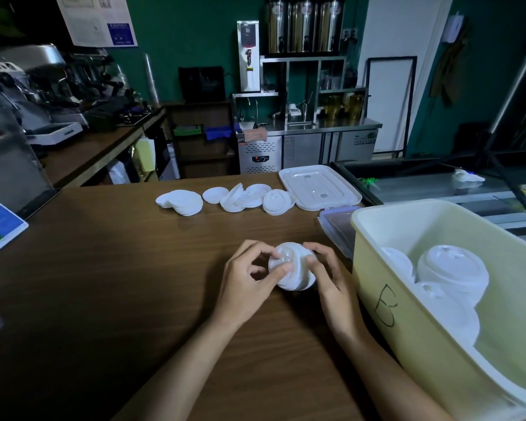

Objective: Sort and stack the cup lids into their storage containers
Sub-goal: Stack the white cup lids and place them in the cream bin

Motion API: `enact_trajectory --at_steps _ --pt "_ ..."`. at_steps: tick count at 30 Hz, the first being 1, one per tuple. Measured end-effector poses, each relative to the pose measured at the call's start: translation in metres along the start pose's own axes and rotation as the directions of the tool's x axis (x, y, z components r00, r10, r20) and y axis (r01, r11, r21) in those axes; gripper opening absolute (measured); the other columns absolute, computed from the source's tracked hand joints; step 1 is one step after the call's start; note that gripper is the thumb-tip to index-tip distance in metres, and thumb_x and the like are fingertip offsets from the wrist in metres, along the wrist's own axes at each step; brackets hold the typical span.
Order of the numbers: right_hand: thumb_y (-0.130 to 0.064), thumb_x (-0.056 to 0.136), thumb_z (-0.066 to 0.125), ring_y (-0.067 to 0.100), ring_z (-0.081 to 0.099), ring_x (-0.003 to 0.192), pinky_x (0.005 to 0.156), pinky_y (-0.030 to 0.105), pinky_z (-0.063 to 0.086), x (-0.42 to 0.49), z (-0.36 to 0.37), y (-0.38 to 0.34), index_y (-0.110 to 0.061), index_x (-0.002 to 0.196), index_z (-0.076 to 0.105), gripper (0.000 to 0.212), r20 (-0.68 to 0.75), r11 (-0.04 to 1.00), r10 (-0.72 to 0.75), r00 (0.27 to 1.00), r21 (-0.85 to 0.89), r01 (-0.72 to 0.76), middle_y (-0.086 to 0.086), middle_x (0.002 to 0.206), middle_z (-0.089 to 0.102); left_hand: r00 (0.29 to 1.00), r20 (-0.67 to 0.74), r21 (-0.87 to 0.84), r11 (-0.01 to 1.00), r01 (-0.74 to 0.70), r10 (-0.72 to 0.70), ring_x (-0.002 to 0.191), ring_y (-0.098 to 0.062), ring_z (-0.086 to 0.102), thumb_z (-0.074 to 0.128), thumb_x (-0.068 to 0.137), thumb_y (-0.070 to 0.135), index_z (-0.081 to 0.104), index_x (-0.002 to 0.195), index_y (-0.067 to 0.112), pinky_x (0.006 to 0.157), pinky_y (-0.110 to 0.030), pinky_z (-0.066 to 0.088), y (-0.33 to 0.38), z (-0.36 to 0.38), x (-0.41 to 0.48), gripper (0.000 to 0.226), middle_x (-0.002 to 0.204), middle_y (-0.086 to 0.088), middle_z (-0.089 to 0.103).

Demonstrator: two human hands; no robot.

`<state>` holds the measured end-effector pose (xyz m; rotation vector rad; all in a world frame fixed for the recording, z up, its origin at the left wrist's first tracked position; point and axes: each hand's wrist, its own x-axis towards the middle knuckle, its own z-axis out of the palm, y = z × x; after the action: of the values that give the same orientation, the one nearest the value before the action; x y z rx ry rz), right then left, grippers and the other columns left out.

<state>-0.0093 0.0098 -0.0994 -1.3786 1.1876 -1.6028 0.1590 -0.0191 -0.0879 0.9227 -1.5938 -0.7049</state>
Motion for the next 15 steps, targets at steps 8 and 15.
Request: enact_trajectory --at_steps 8,15 --pt "-0.053 0.086 0.072 0.015 0.067 0.118 0.103 0.04 0.053 0.003 0.001 0.009 -0.036 0.116 0.07 0.035 0.028 0.999 -0.032 0.999 -0.025 0.032 -0.011 0.12 0.073 0.988 -0.043 -0.12 0.982 0.144 -0.15 0.091 -0.013 0.069 0.089 0.081 0.021 0.068 0.095 0.023 0.078 -0.034 0.059 -0.006 -0.001 -0.004 0.025 0.096 0.006 0.071" --pt "-0.049 0.083 0.071 0.013 0.07 0.111 0.091 0.022 0.053 0.004 0.002 0.004 -0.02 0.122 0.072 0.048 0.072 0.998 0.016 0.997 0.063 -0.02 0.0 0.118 0.076 0.931 0.239 -0.155 0.935 0.319 -0.278 0.125 -0.013 0.065 0.074 0.091 0.046 0.068 0.128 0.037 0.109 -0.051 0.051 -0.013 -0.015 0.003 0.039 0.126 0.01 0.074"
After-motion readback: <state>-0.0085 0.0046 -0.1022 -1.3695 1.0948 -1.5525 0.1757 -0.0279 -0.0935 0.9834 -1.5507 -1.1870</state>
